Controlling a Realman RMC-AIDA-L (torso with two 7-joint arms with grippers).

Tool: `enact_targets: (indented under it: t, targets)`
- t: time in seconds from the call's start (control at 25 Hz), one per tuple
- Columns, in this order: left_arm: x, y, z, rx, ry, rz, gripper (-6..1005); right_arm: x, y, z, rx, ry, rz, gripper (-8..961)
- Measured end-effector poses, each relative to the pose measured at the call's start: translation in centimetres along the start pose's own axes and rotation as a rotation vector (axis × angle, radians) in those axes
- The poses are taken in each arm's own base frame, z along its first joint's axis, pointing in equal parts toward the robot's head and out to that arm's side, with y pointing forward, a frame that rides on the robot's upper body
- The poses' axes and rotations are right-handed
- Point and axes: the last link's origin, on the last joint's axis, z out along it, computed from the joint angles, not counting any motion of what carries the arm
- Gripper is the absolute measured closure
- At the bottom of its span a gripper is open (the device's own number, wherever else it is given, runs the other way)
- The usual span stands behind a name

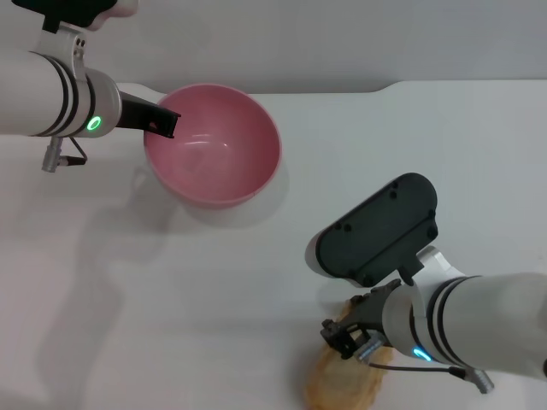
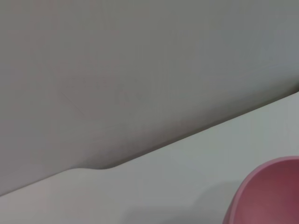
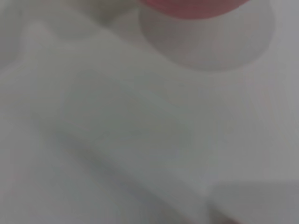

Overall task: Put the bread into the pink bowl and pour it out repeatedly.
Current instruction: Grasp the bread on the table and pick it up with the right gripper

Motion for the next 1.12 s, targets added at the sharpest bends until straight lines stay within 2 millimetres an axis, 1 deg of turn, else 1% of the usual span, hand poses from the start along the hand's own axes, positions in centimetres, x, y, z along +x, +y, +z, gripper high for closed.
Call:
enact_targets:
  t: [0.16, 0.36, 0.64, 1.0, 1.12]
  targets:
    - [-0.1, -0.1, 0.0, 0.001, -0.001, 0.001, 959, -0.2, -0.1, -0.2, 0.009, -0.009, -0.006, 477]
    - [-0.1, 0.0, 0.0, 0.001, -0.002, 0.003, 959, -0.9, -0.5, -1.1, 0.023, -0.043, -0.011, 551]
    - [-0.3, -0.1, 0.0, 0.001, -0.005, 0.001, 959, -1.7, -0.9, -2.2, 0.054, -0.077, -0.026, 582]
    - [-0.1, 0.0, 0.0, 0.000, -0.001, 0.006, 959, -2.5, -0.9, -3.2, 0.067, -0.116, -0.039, 642]
    - [0.0, 0.0, 0.0, 0.000, 0.000, 0.007, 959, -2.6, -0.8, -3.4, 0.065, -0.126, -0.040, 710]
